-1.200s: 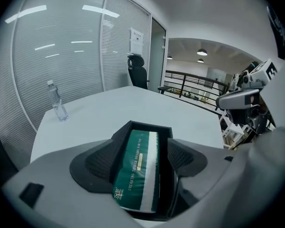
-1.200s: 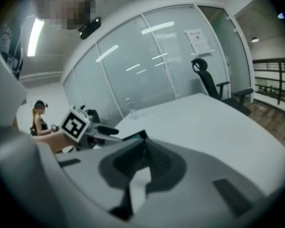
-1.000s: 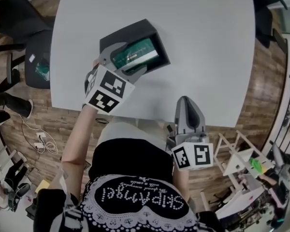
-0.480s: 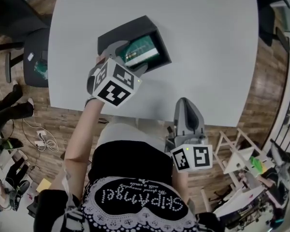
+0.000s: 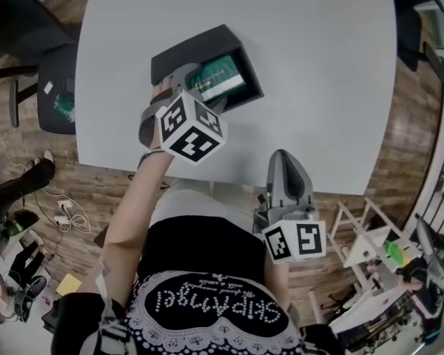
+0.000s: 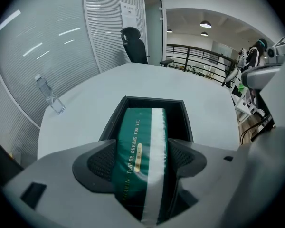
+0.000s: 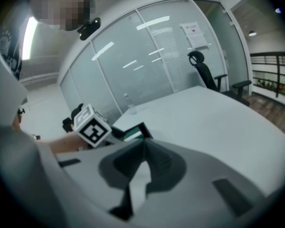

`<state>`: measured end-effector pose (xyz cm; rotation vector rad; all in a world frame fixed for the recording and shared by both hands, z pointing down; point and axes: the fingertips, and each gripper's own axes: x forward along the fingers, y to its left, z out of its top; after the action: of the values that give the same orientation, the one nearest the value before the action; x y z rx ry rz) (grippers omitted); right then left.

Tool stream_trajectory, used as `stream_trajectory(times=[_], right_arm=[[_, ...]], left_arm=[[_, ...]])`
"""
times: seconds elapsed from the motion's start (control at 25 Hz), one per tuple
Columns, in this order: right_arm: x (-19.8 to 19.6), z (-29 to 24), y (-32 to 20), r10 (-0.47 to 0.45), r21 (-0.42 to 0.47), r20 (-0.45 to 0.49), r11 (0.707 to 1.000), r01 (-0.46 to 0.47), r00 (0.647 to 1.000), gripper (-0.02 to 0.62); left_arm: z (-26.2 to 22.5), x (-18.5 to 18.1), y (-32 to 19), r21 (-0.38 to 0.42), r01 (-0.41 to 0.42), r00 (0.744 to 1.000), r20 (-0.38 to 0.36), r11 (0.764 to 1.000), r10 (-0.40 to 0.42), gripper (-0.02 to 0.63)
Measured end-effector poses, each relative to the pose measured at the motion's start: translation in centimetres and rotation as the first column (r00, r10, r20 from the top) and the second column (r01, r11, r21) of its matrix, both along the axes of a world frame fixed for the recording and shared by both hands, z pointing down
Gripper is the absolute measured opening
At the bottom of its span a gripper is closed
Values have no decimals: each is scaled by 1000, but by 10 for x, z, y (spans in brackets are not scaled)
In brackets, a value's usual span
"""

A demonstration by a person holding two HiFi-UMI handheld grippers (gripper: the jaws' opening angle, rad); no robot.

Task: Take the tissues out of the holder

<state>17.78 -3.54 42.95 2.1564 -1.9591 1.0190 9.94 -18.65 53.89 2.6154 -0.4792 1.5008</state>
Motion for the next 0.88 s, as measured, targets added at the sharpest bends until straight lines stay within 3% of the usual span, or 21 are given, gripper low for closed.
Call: stream_trajectory(times=[0.88], right_arm=[[-9,-7,-3,-33,6,-13,999,33,999,36]], left_arm=[[0,1,0,8,-5,1000,-4,1000,5,336]])
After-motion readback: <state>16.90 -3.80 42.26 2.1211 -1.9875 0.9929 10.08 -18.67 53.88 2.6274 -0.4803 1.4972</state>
